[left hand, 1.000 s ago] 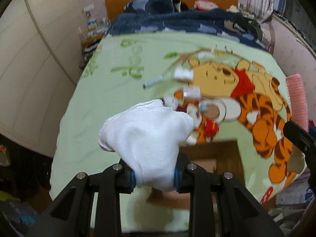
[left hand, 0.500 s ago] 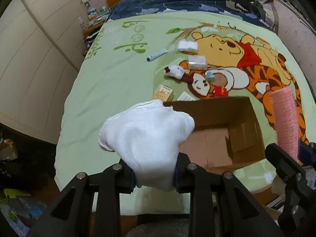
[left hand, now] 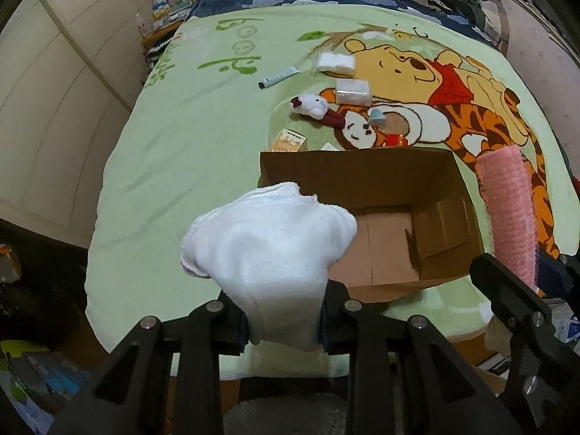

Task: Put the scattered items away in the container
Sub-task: 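Carry the towel and roller over the cardboard box and release both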

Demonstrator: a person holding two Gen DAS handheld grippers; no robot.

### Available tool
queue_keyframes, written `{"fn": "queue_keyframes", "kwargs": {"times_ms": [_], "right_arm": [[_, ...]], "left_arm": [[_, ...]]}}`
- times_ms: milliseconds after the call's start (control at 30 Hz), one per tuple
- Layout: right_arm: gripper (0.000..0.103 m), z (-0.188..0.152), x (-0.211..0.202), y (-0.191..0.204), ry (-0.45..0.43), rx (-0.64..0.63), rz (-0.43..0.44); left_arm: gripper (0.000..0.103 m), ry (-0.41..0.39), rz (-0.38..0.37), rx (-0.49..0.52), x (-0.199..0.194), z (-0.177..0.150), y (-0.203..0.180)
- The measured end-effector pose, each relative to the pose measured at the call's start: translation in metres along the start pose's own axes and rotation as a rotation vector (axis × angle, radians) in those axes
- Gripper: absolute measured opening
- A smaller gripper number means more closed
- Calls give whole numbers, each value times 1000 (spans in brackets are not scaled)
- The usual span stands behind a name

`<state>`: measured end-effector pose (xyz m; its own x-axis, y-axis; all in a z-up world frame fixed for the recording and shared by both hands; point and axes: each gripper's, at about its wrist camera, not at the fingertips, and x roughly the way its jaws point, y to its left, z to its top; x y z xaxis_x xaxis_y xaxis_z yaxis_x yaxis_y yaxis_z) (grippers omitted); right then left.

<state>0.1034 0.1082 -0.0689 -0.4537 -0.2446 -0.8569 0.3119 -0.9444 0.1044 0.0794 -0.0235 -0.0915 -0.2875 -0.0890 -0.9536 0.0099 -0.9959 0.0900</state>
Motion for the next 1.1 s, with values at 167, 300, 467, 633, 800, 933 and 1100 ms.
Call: {"fn": "queue_keyframes", "kwargs": {"times_ms": [167,300,467,633,800,933,1100], "right_arm": [[26,1,5,-3,17,18,-18],[26,2,9,-5,28,37,-37],[26,5,14,-6,39,67,-56],[26,5,19,-4,46,91,-63],[26,3,21,-2,51,100,-63],[26,5,23,-3,52,99,-64],[26,7,25,-6,55,100,-67]], "left_arm": [[29,15,-8,-8,5,2,1],[29,18,-6,1,7,4,0],[29,20,-2,5,10,8,0],[29,30,1,7,15,9,3],[29,45,-12,6,21,10,3],[29,48,-19,8,24,12,0],[29,52,-24,7,26,15,-5]]}}
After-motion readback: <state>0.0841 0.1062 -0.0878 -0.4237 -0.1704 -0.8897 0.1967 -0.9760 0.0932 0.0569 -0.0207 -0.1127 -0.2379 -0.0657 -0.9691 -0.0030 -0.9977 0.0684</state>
